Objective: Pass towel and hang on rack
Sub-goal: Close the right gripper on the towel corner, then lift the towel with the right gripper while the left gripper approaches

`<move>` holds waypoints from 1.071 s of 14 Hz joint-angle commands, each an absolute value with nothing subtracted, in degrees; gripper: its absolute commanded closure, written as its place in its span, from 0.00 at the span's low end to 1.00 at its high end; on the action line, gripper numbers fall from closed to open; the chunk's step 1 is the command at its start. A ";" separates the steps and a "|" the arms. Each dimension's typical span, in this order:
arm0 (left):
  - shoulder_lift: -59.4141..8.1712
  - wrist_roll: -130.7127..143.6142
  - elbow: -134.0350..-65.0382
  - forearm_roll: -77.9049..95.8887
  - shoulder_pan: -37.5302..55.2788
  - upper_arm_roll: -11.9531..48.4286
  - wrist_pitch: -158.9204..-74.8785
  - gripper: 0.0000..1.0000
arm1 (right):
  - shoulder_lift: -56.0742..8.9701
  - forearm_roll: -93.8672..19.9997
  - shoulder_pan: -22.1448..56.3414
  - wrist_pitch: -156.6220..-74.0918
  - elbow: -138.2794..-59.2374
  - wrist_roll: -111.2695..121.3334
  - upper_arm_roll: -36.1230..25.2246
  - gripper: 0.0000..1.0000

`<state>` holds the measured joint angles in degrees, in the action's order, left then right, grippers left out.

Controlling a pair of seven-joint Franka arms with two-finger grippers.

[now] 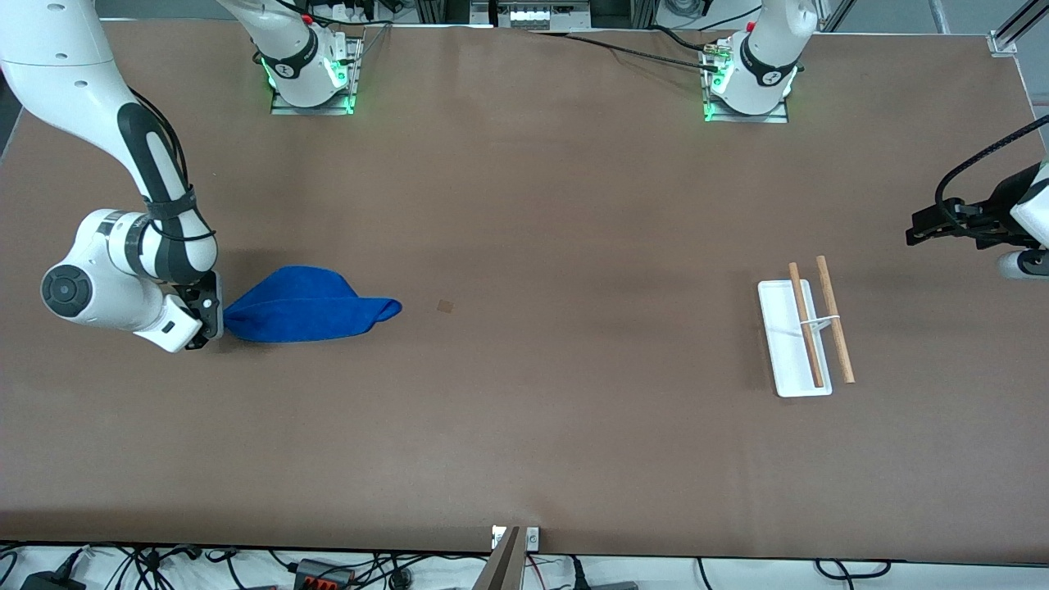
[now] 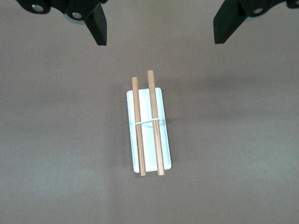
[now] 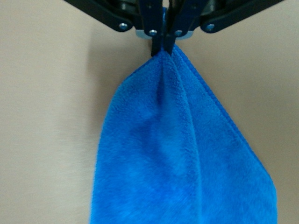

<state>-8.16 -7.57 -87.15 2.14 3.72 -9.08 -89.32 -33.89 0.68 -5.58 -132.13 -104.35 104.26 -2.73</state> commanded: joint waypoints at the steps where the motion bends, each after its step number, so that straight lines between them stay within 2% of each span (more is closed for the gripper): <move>1: -8.53 -8.88 -85.87 2.46 3.34 -8.96 -88.15 0.00 | -31.12 -3.07 -5.28 -127.91 -100.57 104.60 -1.76 1.00; 5: -8.53 -8.88 -85.87 2.46 3.34 -8.96 -88.15 0.00 | -30.76 -4.13 -3.17 -112.80 -88.36 93.99 -1.41 1.00; 8: -8.53 -8.88 -85.87 2.55 3.34 -8.96 -88.15 0.00 | -28.05 -10.89 -1.77 -104.62 -80.27 79.15 2.18 1.00; 10: -8.53 -8.88 -85.87 2.55 3.25 -8.96 -88.15 0.00 | -27.77 -11.07 2.87 -102.49 -75.26 67.65 3.51 1.00; 15: -8.53 -8.88 -85.87 2.55 3.25 -8.96 -88.15 0.00 | -27.86 -12.04 15.53 -104.67 -68.40 41.80 8.17 1.00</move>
